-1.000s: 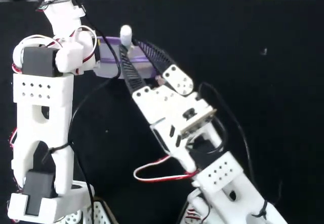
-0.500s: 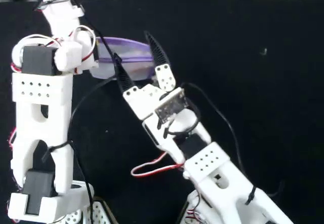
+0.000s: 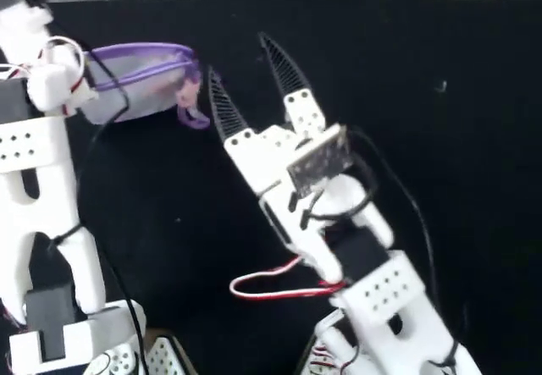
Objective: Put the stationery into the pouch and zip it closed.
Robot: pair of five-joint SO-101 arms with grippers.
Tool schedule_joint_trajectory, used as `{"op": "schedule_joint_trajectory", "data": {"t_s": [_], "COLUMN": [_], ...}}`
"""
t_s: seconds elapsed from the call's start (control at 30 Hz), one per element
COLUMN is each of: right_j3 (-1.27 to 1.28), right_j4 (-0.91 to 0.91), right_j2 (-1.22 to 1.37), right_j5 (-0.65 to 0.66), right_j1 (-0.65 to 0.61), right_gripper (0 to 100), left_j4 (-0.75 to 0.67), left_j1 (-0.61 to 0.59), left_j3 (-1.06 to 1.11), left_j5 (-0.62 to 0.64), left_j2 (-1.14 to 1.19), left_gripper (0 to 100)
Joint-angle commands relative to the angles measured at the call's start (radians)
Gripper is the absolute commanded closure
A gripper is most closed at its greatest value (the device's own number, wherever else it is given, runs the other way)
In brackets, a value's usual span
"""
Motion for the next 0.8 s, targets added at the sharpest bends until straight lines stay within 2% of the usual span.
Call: {"op": "schedule_joint_trajectory", "data": {"t_s": [0.0,0.17,0.33,0.53,0.77], "right_j3": [-0.171,-0.252,-0.255,-0.268,-0.298], "right_j4": [0.311,0.605,0.773,0.799,0.767], "right_j2": [-0.028,-0.028,-0.002,0.283,0.642], "right_j5": [0.003,0.003,0.003,-0.005,-0.005], "right_j1": [0.018,0.018,0.018,0.078,0.081], "right_gripper": [77.9,77.9,77.9,77.9,77.9], "left_j4": [-0.098,-0.158,-0.164,-0.184,-0.184], "left_j1": [-0.067,-0.116,-0.16,-0.203,-0.208], "left_j3": [0.025,0.056,0.048,0.05,0.05], "left_j5": [0.002,0.008,0.008,0.008,0.008], "left_j2": [-0.009,-0.009,-0.011,-0.012,-0.011], "left_gripper": [97,97,97,97,97]}}
